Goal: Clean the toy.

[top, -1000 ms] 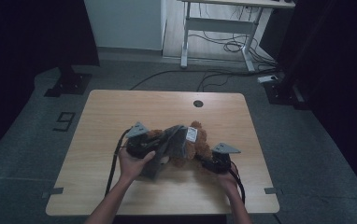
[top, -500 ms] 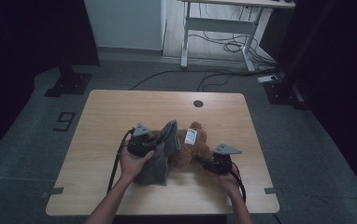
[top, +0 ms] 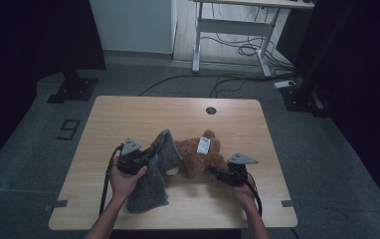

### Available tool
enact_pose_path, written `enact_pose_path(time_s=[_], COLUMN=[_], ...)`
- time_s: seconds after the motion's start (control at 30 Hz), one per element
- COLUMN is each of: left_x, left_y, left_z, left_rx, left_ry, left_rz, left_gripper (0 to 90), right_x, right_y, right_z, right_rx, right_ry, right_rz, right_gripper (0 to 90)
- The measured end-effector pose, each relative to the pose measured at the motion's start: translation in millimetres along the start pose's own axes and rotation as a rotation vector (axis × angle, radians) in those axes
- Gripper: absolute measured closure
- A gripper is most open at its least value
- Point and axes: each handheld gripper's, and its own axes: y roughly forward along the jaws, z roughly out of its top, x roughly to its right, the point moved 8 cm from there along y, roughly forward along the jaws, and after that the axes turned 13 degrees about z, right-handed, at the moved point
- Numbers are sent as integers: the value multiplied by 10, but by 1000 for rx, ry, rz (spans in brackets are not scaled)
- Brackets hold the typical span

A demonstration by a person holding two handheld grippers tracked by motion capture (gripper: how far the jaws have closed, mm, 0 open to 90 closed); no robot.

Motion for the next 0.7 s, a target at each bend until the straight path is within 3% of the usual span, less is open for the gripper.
enact_pose_path(time_s=[0.1,0.23,0.33,0.47,0.57,0.63,0.7], left_x=[70,290,544,967,1173,1143,994], left_y=[-20,31,125,292,437,493,509], left_z=[161,454,643,767,657,554,472], left_rx=[15,35,38,21,-19,-37,-46], left_ry=[-22,-10,-4,49,100,108,99], left_rz=[-43,-98,-155,-210,-190,-164,-126], left_gripper=[844,845,845,844,844,844,844], right_x=[0,-2,-2,8,12,16,15], right_y=[5,5,9,12,8,7,8], right_z=[5,4,8,9,6,3,3], right_rx=[-3,-5,-6,-4,-4,-2,-2], right_ry=[-3,-2,0,0,2,4,2], right_rz=[-8,-11,-13,-8,-6,-3,-5], right_gripper=[598,598,598,598,598,598,598])
